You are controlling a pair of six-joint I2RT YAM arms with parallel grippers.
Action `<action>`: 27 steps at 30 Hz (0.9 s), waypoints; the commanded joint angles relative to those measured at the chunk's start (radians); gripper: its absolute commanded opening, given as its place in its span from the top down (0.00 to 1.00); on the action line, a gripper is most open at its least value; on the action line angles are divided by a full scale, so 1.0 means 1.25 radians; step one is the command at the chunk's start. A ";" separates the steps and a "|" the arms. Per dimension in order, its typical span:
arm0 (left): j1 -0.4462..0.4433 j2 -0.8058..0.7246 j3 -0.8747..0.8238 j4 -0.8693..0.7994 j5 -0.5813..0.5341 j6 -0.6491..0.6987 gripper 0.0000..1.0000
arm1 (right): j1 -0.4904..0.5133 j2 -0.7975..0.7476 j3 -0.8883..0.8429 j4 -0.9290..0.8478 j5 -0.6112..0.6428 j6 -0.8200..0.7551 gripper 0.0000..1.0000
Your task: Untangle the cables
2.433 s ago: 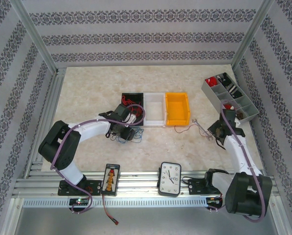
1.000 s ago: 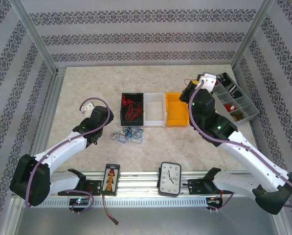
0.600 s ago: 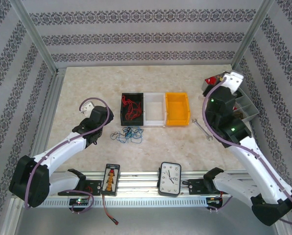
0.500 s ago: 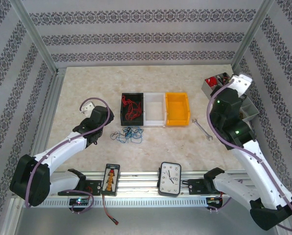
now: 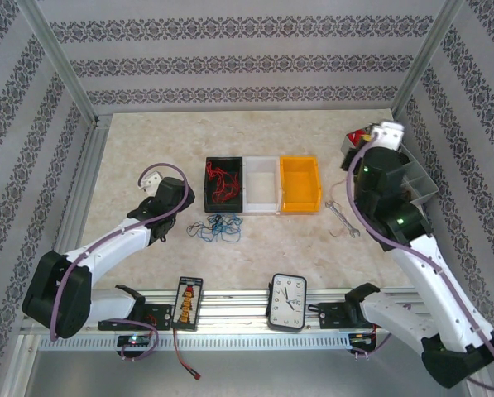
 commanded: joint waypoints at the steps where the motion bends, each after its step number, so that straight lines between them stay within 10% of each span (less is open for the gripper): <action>1: 0.012 -0.001 0.000 0.002 -0.004 -0.044 0.11 | 0.080 0.054 0.065 0.021 -0.092 0.007 0.93; 15: 0.022 -0.035 -0.023 -0.031 0.001 -0.067 0.11 | 0.162 0.464 0.328 0.090 -0.357 0.118 0.93; 27: 0.023 -0.053 -0.023 -0.034 0.023 -0.071 0.11 | 0.193 0.674 0.363 0.060 -0.266 0.118 0.94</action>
